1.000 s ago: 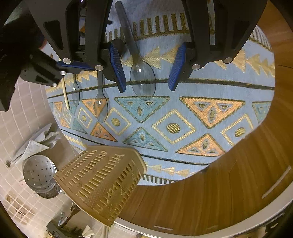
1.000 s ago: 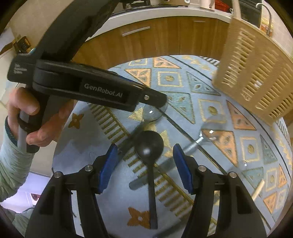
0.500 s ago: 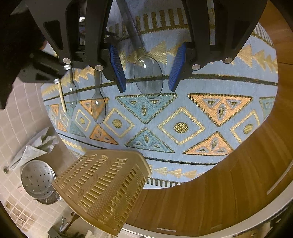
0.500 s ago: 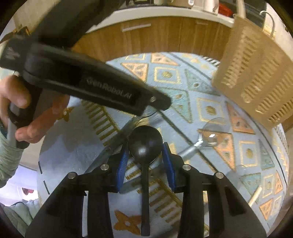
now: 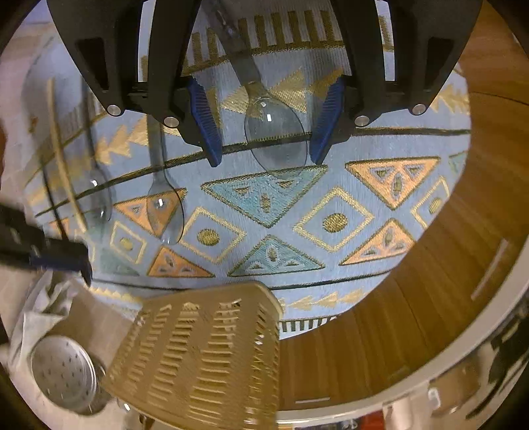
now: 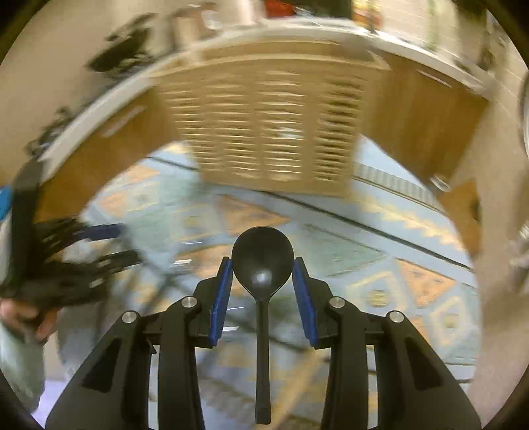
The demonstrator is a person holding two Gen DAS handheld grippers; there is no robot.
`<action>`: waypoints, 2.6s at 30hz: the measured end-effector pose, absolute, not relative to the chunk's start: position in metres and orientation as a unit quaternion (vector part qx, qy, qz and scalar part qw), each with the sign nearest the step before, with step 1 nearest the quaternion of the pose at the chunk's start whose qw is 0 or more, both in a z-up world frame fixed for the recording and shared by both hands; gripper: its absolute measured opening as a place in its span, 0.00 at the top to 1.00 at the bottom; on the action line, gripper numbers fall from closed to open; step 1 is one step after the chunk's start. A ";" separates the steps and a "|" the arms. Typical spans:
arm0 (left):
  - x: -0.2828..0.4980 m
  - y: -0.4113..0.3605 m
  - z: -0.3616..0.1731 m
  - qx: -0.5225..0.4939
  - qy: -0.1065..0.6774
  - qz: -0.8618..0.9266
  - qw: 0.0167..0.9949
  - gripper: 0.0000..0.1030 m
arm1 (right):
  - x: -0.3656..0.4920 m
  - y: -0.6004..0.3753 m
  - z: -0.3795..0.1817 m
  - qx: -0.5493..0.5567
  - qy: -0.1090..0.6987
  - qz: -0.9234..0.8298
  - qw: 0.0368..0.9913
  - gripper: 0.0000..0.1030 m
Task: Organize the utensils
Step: 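Grasp a clear spoon with the left gripper while the right gripper grasps the black spoon, then drop the clear spoon into the beige holder with the left gripper while the right holds the black spoon, then grasp another clear spoon with the left gripper while the right gripper keeps holding the black spoon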
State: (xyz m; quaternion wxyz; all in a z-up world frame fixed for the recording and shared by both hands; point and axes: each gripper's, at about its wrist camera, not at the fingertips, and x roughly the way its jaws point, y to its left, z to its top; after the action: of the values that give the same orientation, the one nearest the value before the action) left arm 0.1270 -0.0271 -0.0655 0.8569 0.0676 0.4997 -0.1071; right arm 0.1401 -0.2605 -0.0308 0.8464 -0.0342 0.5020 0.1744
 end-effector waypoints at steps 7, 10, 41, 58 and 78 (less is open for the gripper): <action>0.132 -0.038 -0.066 0.097 0.498 -0.097 0.856 0.51 | 0.183 -0.279 -0.067 -0.013 0.564 0.145 0.813 0.67; 0.135 -0.037 -0.065 0.096 0.504 -0.105 0.852 0.51 | 0.186 -0.273 -0.071 -0.036 0.572 0.143 0.807 0.66; 0.134 -0.028 0.125 -0.056 0.200 -0.169 0.963 1.00 | 0.143 -0.279 0.132 0.056 0.253 0.188 0.947 0.67; 0.143 0.024 0.078 -0.088 0.283 -0.185 0.937 0.62 | 0.172 -0.297 0.086 0.104 0.304 0.206 0.924 0.67; 0.230 0.019 -0.047 -0.048 0.453 -0.123 0.882 0.58 | 0.156 -0.289 0.063 0.100 0.338 0.230 0.907 0.67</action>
State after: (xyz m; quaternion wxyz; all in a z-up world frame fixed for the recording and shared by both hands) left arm 0.2300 0.0193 -0.0469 0.8818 -0.0476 0.4527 -0.1234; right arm 0.1560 -0.2888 0.0635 0.9072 0.1001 0.3377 0.2301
